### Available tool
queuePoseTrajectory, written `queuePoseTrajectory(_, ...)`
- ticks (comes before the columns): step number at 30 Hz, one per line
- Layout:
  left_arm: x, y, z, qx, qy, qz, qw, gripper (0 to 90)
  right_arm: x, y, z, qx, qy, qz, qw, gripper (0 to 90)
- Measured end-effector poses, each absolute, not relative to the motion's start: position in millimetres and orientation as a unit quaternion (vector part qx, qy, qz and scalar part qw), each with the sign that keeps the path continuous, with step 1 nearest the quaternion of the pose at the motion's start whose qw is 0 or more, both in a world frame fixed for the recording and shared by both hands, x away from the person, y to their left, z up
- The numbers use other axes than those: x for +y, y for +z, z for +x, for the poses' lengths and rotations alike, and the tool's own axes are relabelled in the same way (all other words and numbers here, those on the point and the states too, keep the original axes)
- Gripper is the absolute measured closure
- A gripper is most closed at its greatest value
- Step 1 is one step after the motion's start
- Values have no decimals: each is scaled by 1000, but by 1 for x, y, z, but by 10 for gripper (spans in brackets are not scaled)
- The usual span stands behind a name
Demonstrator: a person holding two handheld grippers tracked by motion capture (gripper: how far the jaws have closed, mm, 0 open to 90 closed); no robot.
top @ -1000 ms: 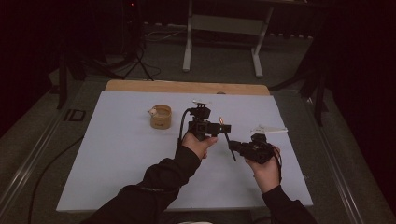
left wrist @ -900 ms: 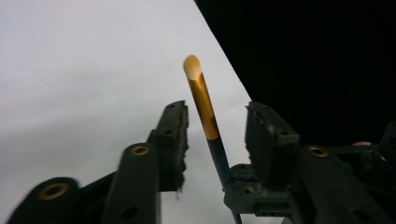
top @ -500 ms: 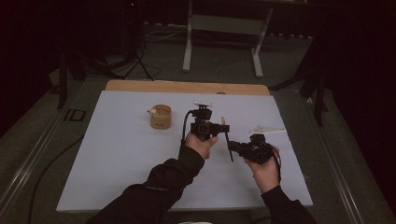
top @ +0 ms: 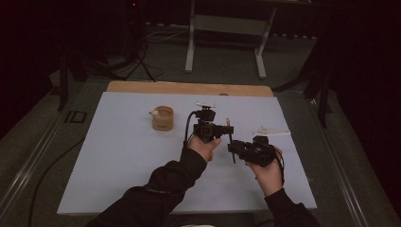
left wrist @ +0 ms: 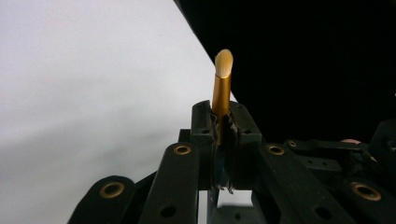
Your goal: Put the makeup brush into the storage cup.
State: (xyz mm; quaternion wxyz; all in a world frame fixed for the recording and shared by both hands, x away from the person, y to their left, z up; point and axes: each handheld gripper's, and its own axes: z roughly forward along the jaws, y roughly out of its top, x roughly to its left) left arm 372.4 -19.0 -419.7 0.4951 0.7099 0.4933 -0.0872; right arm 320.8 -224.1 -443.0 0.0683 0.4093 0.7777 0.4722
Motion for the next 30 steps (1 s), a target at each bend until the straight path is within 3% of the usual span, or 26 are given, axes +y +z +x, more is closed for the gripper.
queuePoseTrajectory(2, -19, -419, 372, 486, -82, 713, 498, 838, -223, -444, 321, 776, 472, 412, 73, 501)
queuePoseTrajectory(6, -16, -416, 370, 471, -61, 722, 503, 837, -223, -444, 322, 776, 471, 413, 76, 411)
queuePoseTrajectory(15, -4, -406, 368, 437, -19, 737, 516, 838, -223, -444, 321, 776, 475, 408, 76, 269)
queuePoseTrajectory(30, 25, -373, 358, 393, 32, 737, 549, 839, -219, -444, 320, 782, 481, 392, 66, 121)
